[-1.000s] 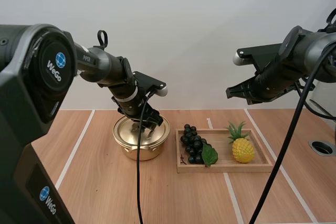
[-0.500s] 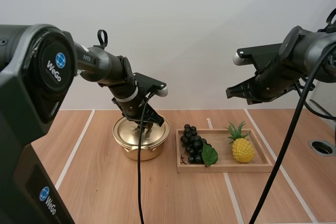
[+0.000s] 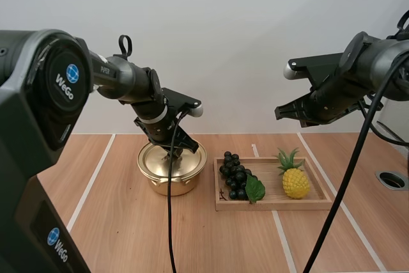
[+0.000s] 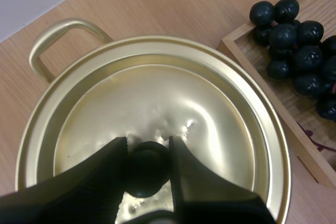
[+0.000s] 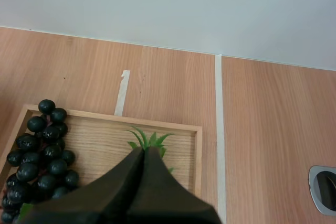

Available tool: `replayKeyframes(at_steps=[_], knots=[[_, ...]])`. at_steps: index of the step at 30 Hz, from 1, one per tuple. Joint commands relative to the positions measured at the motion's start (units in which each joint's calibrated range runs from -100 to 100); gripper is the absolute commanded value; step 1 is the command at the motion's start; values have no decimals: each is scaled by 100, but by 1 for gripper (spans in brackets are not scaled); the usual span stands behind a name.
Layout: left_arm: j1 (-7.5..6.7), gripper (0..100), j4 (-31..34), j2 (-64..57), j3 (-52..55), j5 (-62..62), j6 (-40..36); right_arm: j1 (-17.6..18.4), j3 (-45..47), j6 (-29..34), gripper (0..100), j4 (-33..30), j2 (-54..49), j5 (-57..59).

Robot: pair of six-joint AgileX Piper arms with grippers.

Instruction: Open the pot, put the pineapple inside, and close it

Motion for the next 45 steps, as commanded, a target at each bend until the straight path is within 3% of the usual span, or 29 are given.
replayKeyframes(at_steps=[1, 14, 33, 39, 41, 45], knots=[[-14, 0, 216, 49, -32, 254, 27, -18, -2, -14, 0, 50, -36, -163], [-14, 0, 139, -1004, -702, 591, 10, -18, -2, -6, 0, 192, -36, -209], [-5, 0, 205, -3578, -1773, -529, -66, -18, -2, -26, 0, 133, 545, -135], [-5, 0, 684, -4108, -1852, -451, -56, -18, -2, -26, 74, 221, 714, -116], [-5, 0, 816, -4230, -1852, -419, -56, -18, -2, -26, 84, 275, 776, -100], [-5, 0, 952, -4412, -1852, -456, -56, -18, -2, -26, 88, 299, 1007, -84]])
